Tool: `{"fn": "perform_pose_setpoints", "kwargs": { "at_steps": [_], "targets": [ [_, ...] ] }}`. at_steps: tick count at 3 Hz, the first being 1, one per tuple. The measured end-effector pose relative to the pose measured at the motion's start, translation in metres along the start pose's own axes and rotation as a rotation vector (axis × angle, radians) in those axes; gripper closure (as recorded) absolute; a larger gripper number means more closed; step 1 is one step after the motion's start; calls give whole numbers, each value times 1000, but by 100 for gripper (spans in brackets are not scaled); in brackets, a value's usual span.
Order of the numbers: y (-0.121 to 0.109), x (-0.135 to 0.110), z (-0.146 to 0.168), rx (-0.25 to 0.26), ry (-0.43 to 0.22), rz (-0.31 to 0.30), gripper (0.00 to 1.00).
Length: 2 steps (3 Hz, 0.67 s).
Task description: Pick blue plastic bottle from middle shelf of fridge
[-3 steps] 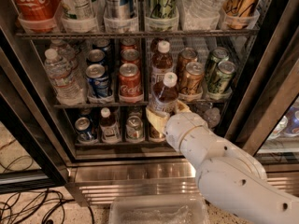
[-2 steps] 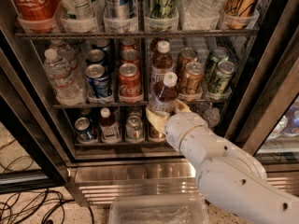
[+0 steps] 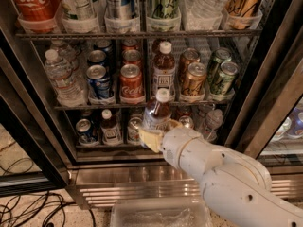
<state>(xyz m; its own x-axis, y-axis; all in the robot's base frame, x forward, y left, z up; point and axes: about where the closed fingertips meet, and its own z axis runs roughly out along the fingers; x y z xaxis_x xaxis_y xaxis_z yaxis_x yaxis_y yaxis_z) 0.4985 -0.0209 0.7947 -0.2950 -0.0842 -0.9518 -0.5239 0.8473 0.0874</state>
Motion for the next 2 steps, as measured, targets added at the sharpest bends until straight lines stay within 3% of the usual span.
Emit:
{"fn": "perform_pose_setpoints", "kwargs": {
  "at_steps": [1, 2],
  "targets": [
    [8, 22, -5, -57, 44, 75, 100],
    [7, 28, -3, -58, 42, 72, 100]
  ]
}}
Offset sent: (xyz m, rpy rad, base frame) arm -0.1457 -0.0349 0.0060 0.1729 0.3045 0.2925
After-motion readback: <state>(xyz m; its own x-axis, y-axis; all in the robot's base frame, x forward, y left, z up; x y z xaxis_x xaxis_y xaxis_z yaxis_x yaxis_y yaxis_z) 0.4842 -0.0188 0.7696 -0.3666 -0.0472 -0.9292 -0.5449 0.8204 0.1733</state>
